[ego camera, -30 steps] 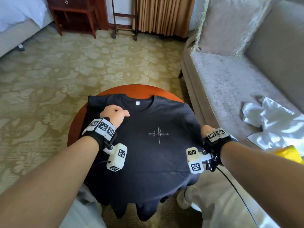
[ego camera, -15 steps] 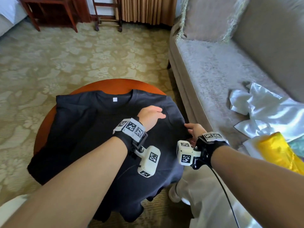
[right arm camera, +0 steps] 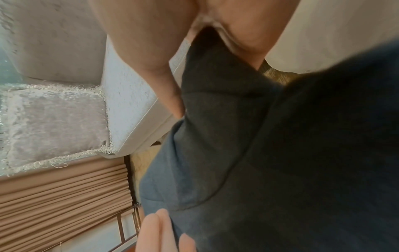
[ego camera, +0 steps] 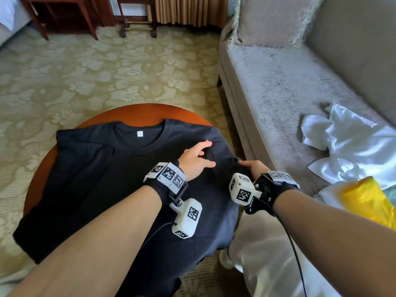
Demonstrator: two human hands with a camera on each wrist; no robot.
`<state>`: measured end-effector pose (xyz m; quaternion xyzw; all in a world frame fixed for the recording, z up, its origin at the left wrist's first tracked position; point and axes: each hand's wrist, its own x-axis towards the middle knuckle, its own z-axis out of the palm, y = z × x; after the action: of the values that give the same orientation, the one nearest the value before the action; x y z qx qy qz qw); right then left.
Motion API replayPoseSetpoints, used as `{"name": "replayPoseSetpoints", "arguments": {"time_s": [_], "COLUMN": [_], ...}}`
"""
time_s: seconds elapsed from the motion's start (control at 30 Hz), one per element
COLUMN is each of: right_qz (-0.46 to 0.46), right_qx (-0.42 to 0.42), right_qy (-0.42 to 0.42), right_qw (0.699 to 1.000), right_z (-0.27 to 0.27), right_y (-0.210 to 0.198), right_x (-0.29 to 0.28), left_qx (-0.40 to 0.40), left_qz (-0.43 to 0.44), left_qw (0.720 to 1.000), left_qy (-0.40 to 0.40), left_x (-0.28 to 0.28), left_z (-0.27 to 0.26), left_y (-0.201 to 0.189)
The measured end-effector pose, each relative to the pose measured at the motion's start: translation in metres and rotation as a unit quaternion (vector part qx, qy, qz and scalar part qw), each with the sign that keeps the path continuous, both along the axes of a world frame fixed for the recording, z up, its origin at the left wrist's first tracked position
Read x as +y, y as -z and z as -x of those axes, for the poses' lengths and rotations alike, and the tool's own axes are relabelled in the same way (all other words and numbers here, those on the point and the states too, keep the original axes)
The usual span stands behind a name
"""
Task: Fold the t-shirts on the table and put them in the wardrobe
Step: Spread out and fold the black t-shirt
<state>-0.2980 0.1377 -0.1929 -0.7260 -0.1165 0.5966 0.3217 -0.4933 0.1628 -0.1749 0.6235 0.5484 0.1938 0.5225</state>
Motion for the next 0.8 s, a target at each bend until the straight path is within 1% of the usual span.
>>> {"name": "replayPoseSetpoints", "arguments": {"time_s": [0.1,0.17,0.3,0.4,0.5,0.6,0.63,0.7,0.77,0.8], "right_qz": [-0.005,-0.013,-0.095,-0.153,-0.167,-0.220,-0.237,-0.257,-0.247,-0.233], "right_qx": [-0.018,-0.008,0.031,0.041,0.011,-0.040,-0.051,-0.067,-0.072,-0.082], "right_qy": [0.000,0.000,0.016,0.000,0.025,0.049,0.024,-0.076,-0.188,-0.241], "right_qw": [1.000,1.000,0.995,0.987,0.985,0.973,0.970,0.961,0.948,0.938], "right_z": [-0.003,-0.002,-0.002,0.008,0.022,0.041,0.048,0.065,0.081,0.086], "right_y": [-0.007,-0.019,-0.037,-0.054,-0.059,-0.068,-0.072,-0.080,-0.083,-0.084], "right_x": [0.005,0.003,-0.001,-0.003,-0.001,-0.007,-0.009,-0.014,-0.016,-0.016], "left_qx": [-0.018,-0.041,-0.100,-0.130,-0.171,-0.222,-0.245,-0.296,-0.325,-0.323], "left_qz": [0.007,0.017,0.039,0.051,0.071,0.102,0.118,0.157,0.187,0.194], "left_qw": [1.000,0.999,0.994,0.989,0.980,0.962,0.953,0.926,0.903,0.900], "left_qy": [-0.006,-0.014,-0.038,-0.047,-0.075,-0.118,-0.135,-0.176,-0.209,-0.220], "left_x": [0.001,0.001,0.000,-0.001,-0.002,-0.004,-0.004,-0.004,-0.001,-0.001], "left_z": [0.001,0.001,0.006,0.006,0.007,0.011,0.013,0.017,0.023,0.026], "left_y": [-0.002,-0.005,-0.006,-0.010,-0.015,-0.020,-0.021,-0.025,-0.028,-0.030]}}
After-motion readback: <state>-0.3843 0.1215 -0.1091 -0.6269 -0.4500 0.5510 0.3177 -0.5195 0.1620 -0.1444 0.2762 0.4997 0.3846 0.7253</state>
